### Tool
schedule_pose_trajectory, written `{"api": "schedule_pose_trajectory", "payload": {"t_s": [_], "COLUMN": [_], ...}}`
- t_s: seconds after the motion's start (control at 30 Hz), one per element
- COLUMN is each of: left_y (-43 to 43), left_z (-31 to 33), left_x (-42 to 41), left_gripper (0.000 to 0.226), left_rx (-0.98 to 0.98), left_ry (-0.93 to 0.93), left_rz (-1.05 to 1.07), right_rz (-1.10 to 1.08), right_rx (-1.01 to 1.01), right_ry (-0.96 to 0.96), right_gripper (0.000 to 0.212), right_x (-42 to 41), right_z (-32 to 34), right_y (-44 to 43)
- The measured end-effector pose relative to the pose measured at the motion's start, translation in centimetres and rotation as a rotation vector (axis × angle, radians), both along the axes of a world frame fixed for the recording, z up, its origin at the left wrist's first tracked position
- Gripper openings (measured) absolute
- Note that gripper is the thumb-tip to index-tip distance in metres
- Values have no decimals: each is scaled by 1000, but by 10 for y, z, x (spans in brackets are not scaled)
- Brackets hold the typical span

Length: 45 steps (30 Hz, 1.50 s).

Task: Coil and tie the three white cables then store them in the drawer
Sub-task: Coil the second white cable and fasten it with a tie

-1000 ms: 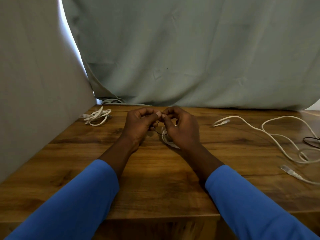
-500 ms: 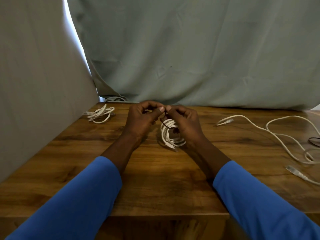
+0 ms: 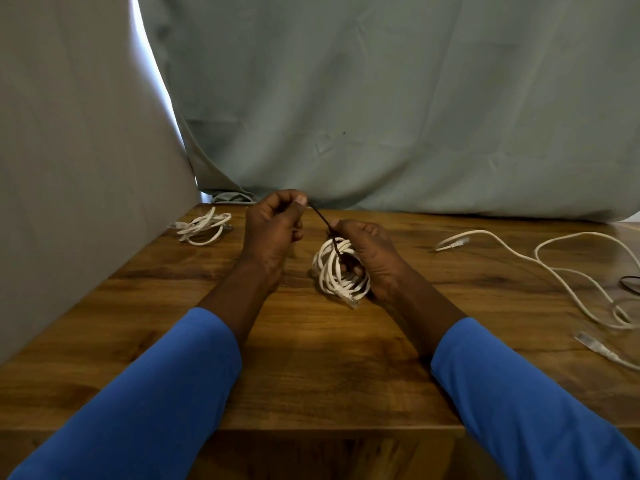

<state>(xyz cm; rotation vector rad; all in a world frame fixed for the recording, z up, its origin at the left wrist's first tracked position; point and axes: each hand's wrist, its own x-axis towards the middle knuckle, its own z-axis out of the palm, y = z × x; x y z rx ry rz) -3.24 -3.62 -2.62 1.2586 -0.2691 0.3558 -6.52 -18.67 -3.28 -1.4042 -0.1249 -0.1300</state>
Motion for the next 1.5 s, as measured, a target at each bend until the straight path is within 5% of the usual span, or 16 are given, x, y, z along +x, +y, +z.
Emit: {"api": "schedule_pose_trajectory", "payload": {"t_s": [0.37,0.8,1.1,1.5], "left_y": [10,3,1,0], "left_z": [3,-2,-7,-6], "left_x": [11,-5,-6,-5], "left_gripper": [11,28,11,8], "left_rx": [-179,50,216,121], "left_ry": [89,79,-99,-148], "left_rz": [115,-347,-143,-37], "right_rz": [50,-24,69,197], "right_rx": [-86,-23,14,121], "right_ry": [-9,-26,4,108], "right_gripper": [21,25,21,56], "right_x": [7,8,15,25], "right_z": [-5,-5,-9,-12], "right_y": [1,-4,-5,-6]}}
